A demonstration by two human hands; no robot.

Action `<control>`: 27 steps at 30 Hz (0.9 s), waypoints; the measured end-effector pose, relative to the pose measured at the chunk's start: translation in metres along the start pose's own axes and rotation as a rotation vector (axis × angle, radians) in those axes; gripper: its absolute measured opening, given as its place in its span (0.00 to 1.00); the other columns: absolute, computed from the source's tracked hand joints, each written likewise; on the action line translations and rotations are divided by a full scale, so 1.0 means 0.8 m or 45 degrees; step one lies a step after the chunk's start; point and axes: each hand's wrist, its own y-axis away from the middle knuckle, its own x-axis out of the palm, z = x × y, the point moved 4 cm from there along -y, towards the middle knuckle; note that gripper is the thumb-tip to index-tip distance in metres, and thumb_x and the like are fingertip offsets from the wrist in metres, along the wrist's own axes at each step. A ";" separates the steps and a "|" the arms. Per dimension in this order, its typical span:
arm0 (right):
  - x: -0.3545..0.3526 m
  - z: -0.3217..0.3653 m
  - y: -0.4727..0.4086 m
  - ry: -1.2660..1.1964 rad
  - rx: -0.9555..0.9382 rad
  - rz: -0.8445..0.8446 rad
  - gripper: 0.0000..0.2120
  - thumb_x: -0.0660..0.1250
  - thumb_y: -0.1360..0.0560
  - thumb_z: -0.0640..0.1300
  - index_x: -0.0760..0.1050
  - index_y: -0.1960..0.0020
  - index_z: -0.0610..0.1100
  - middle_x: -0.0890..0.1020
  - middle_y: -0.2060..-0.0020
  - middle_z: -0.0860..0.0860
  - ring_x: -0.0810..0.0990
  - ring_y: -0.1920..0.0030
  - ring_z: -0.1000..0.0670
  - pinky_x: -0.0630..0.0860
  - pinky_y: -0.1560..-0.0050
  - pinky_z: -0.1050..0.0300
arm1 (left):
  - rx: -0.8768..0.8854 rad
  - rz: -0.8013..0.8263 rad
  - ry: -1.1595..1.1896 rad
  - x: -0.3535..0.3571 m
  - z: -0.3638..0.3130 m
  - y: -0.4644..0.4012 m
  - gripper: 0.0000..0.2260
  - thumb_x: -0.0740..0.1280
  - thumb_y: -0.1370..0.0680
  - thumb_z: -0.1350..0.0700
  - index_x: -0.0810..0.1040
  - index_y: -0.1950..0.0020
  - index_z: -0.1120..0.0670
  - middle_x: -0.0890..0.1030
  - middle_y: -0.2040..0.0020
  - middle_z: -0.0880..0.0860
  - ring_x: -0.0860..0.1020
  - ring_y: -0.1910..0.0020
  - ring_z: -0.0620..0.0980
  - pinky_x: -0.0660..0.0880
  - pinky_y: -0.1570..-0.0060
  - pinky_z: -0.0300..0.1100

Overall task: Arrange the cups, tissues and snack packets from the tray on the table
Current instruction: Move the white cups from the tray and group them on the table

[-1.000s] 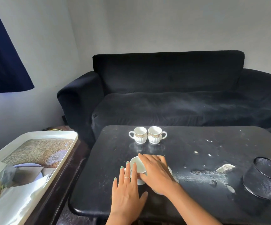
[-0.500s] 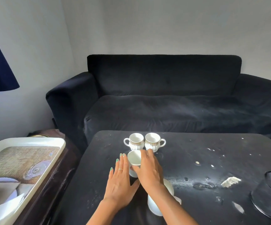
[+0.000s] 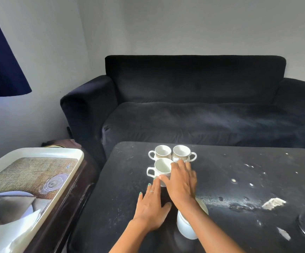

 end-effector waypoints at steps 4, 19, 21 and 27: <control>0.002 0.000 0.002 0.016 -0.059 0.021 0.21 0.63 0.26 0.58 0.71 0.38 0.48 0.73 0.41 0.53 0.66 0.36 0.48 0.65 0.43 0.53 | -0.022 -0.020 0.002 -0.006 0.005 -0.006 0.35 0.62 0.23 0.49 0.45 0.23 0.49 0.63 0.25 0.48 0.55 0.23 0.53 0.52 0.26 0.56; -0.019 -0.003 0.002 -0.015 -0.147 0.167 0.22 0.59 0.24 0.54 0.66 0.33 0.48 0.72 0.36 0.50 0.66 0.33 0.46 0.64 0.39 0.48 | -0.086 0.000 -0.178 -0.032 -0.002 0.004 0.34 0.59 0.21 0.45 0.46 0.22 0.57 0.56 0.22 0.54 0.53 0.22 0.53 0.48 0.25 0.52; -0.034 -0.009 0.006 0.005 -0.164 0.273 0.19 0.60 0.25 0.54 0.70 0.36 0.48 0.73 0.37 0.50 0.67 0.34 0.45 0.65 0.39 0.48 | -0.051 0.082 -0.196 -0.032 -0.005 0.015 0.31 0.59 0.21 0.44 0.52 0.22 0.54 0.60 0.23 0.52 0.58 0.24 0.51 0.47 0.25 0.52; -0.069 -0.045 0.045 0.000 -0.138 0.782 0.30 0.65 0.31 0.62 0.68 0.33 0.49 0.71 0.37 0.51 0.69 0.34 0.47 0.68 0.42 0.52 | 0.069 0.354 -0.058 -0.028 -0.016 0.038 0.26 0.67 0.25 0.44 0.69 0.30 0.53 0.75 0.32 0.53 0.71 0.32 0.53 0.63 0.29 0.50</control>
